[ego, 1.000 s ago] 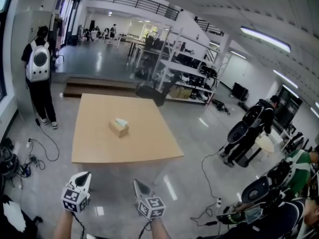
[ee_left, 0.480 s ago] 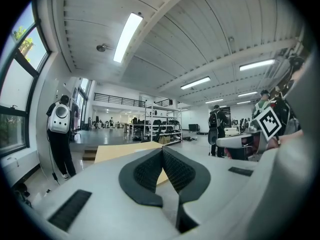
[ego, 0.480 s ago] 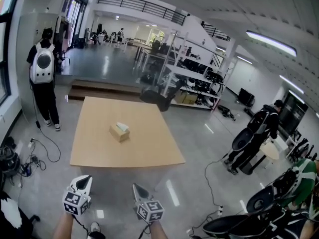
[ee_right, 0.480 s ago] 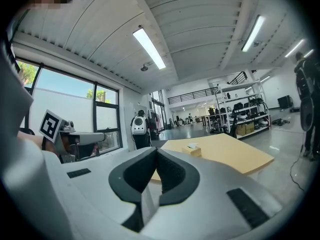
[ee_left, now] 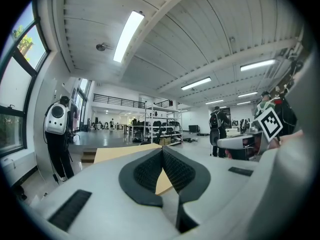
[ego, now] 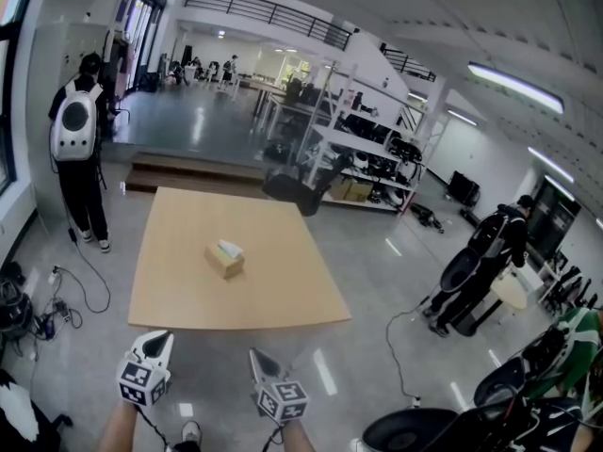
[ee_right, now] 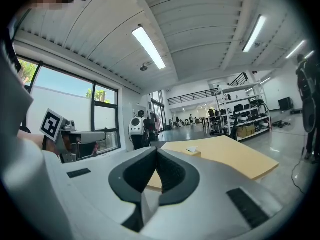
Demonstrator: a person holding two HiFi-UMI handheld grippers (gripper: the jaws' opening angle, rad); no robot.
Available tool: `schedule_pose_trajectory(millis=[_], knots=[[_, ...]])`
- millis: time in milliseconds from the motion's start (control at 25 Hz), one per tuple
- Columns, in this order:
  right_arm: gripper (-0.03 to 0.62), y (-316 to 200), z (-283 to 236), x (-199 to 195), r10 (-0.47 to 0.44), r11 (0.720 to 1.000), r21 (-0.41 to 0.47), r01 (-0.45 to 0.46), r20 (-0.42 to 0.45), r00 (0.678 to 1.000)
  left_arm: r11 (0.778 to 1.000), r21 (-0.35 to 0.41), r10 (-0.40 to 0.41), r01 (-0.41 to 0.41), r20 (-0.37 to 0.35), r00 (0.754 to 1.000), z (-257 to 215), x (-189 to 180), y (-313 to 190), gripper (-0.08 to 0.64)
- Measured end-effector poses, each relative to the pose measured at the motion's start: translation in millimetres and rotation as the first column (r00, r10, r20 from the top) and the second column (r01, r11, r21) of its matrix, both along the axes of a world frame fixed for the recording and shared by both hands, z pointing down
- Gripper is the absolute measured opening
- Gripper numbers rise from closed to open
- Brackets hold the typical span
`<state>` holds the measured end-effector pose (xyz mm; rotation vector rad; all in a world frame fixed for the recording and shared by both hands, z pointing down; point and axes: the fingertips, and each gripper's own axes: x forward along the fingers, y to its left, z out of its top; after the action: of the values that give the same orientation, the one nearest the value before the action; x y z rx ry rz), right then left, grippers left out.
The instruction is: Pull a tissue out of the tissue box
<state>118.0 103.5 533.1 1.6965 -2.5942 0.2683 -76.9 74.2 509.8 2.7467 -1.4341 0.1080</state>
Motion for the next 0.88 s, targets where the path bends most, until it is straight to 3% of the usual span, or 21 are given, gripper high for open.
schedule_pose_trajectory(millis=[880], knots=[[0.011,-109,-1,-20,0.016,1.000,-0.011,-0.016,-0.021,1.000,1.000,-0.013,0.018,-0.018,-0.011,1.000,3,-17,-110,0.008]])
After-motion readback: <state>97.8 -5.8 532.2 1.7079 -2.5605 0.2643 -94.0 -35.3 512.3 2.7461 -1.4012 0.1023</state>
